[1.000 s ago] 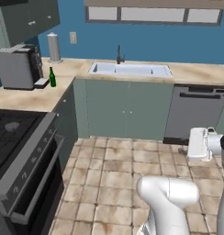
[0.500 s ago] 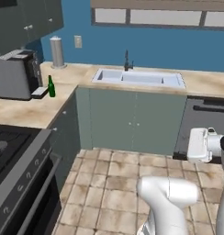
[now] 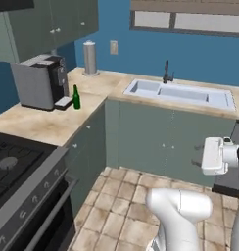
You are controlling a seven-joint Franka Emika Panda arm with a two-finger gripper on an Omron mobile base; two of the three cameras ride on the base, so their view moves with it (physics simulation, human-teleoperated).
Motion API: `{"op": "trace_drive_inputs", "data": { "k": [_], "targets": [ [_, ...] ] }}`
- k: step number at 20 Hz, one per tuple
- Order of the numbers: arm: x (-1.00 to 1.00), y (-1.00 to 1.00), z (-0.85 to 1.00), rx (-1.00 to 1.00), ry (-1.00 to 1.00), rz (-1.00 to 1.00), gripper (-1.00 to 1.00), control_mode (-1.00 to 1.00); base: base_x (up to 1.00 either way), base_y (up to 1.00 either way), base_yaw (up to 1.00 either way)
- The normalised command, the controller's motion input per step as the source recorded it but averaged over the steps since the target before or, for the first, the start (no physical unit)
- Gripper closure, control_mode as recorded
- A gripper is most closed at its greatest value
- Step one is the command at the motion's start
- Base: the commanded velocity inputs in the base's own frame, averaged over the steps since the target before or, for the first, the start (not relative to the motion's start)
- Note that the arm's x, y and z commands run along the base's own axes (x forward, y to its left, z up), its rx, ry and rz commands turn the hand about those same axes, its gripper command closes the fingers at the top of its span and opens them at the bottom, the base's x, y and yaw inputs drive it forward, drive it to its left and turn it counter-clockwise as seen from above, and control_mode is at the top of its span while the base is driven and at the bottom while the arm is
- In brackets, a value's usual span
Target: Place the drinks on the dining counter in a tight cluster.
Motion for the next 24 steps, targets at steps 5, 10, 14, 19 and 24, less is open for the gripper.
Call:
{"op": "trace_drive_inputs", "data": {
  "k": [5,10,14,19,24],
  "targets": [
    [0.00,0.00,0.00,0.00,0.00,0.00,-1.00,1.00,0.74,0.00,0.35],
    [0.00,0.00,0.00,0.00,0.00,0.00,-1.00,1.00,0.74,0.00,0.34],
    [0.00,0.00,0.00,0.00,0.00,0.00,-1.00,1.00,0.73,0.00,0.27],
    [0.00,0.00,0.00,0.00,0.00,0.00,-1.00,1.00,0.73,0.00,0.25],
    [0.00,0.00,0.00,0.00,0.00,0.00,-1.00,1.00,0.68,-0.05,0.37]
  ]
}}
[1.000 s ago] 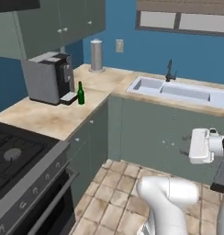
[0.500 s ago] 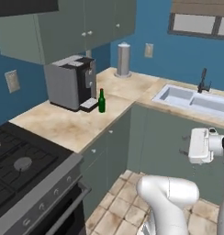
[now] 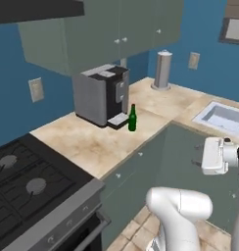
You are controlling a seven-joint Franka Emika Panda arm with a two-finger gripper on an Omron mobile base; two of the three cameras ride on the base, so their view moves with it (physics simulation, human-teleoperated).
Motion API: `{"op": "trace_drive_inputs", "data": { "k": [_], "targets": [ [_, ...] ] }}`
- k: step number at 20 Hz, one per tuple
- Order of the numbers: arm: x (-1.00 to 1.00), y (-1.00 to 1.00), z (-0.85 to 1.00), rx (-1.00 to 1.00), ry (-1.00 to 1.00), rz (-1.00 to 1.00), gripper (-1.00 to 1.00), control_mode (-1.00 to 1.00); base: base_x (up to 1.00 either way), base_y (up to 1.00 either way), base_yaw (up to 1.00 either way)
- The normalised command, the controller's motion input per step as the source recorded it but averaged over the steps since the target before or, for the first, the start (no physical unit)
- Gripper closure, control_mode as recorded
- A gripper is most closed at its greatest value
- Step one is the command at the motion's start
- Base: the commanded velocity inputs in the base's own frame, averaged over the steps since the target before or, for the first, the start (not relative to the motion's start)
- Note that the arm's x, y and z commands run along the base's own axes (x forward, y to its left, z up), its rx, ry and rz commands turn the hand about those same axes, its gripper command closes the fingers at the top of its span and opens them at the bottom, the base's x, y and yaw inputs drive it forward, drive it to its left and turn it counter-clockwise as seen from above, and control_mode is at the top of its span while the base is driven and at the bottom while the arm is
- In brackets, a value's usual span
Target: Place the drinks on the dining counter in a tight cluster.
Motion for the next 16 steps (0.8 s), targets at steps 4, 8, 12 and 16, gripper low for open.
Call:
{"op": "trace_drive_inputs", "data": {
  "k": [4,8,12,16],
  "targets": [
    [0.00,0.00,0.00,0.00,0.00,0.00,-1.00,1.00,0.63,-0.13,0.35],
    [0.00,0.00,0.00,0.00,0.00,0.00,-1.00,1.00,0.51,-0.35,0.20],
    [0.00,0.00,0.00,0.00,0.00,0.00,-1.00,1.00,0.49,-0.38,0.18],
    [0.00,0.00,0.00,0.00,0.00,0.00,-1.00,1.00,0.48,-0.28,0.31]
  ]
}}
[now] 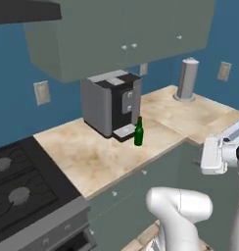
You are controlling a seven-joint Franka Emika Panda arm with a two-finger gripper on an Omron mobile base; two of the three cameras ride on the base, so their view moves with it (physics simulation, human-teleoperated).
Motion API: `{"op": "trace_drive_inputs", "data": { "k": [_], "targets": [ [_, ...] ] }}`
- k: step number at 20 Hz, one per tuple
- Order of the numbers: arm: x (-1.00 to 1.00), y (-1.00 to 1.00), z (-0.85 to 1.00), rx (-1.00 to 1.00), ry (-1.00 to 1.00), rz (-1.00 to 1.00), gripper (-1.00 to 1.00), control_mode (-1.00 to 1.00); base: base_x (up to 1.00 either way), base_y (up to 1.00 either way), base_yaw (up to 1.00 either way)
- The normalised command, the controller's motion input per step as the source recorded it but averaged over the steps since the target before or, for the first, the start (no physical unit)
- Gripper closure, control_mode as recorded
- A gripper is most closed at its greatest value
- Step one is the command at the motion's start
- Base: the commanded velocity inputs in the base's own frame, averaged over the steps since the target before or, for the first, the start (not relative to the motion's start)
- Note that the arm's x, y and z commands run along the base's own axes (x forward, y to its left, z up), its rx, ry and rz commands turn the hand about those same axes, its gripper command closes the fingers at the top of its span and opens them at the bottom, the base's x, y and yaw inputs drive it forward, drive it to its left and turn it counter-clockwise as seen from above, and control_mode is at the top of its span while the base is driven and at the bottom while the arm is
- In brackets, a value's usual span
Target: Place the drinks on the dining counter in a tight cluster.
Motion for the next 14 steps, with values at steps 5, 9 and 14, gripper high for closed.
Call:
{"op": "trace_drive_inputs", "data": {
  "k": [5,9,14],
  "targets": [
    [0.00,0.00,0.00,0.00,0.00,0.00,-1.00,1.00,0.38,-0.23,0.42],
    [0.00,0.00,0.00,0.00,0.00,0.00,-1.00,1.00,0.28,-0.32,0.36],
    [0.00,0.00,0.00,0.00,0.00,0.00,-1.00,1.00,0.32,-0.37,0.26]
  ]
}}
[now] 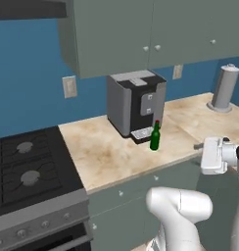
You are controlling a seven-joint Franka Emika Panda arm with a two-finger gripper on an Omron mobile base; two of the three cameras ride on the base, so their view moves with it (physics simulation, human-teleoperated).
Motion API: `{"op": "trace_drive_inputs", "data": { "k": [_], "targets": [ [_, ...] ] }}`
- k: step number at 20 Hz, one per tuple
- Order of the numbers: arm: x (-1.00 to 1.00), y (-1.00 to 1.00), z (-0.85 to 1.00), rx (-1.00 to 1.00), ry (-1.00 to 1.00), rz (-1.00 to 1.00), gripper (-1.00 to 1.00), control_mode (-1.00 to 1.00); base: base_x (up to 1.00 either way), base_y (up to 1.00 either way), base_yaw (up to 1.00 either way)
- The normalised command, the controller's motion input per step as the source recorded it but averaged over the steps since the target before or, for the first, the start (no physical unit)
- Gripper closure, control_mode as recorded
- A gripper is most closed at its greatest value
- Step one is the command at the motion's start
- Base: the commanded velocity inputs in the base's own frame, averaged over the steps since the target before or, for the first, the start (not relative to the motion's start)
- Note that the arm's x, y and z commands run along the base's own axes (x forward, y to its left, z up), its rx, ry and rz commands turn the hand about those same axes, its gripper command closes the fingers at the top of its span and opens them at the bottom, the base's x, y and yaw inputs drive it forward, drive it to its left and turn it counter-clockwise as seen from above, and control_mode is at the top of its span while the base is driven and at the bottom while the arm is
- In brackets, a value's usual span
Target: Place the drinks on the dining counter in a tight cluster.
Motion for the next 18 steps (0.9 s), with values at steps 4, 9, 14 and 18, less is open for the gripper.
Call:
{"op": "trace_drive_inputs", "data": {
  "k": [4,9,14,18],
  "targets": [
    [0.00,0.00,0.00,0.00,0.00,0.00,-1.00,1.00,0.38,-0.37,0.22],
    [0.00,0.00,0.00,0.00,0.00,0.00,-1.00,1.00,0.38,-0.41,0.18],
    [0.00,0.00,0.00,0.00,0.00,0.00,-1.00,1.00,0.41,-0.38,0.19],
    [0.00,0.00,0.00,0.00,0.00,0.00,-1.00,1.00,0.41,-0.38,0.18]
  ]
}}
